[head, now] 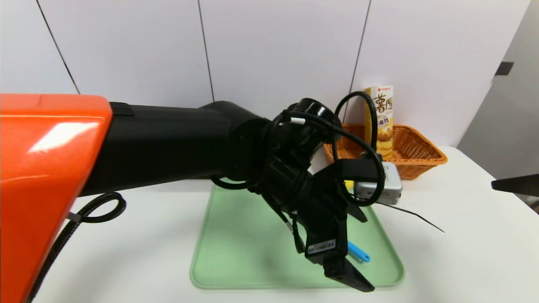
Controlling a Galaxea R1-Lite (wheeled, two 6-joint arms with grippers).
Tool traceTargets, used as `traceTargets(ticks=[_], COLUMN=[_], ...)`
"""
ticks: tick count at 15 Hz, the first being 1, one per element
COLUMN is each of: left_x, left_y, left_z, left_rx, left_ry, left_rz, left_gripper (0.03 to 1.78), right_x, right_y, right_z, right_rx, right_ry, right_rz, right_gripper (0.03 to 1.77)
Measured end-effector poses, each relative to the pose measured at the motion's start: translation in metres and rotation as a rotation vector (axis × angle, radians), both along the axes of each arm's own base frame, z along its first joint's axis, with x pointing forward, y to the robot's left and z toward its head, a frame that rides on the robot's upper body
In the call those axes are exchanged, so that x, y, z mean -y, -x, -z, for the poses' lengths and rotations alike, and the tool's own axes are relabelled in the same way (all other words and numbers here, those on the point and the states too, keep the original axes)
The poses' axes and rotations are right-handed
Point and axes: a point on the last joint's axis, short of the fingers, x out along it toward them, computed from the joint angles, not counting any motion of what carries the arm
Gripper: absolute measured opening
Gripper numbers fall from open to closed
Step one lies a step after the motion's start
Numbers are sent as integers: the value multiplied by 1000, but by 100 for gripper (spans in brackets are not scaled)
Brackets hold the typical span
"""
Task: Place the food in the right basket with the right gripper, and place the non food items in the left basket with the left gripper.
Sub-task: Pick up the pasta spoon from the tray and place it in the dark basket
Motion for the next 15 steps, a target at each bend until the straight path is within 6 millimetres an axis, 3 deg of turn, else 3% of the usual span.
traceTargets(ticks=[6,15], left_x=[25,25], left_y=[-23,-38], left_z=[34,54], left_rx=[-21,15], left_ry=[-23,-94], left_rz=[-2,-89], left_gripper=[169,169], right_x=[0,0], right_y=[1,6], right_z=[6,10], right_rx=[-22,-30], right_ry=[-1,-4], right_rz=[0,3], right_gripper=[169,169])
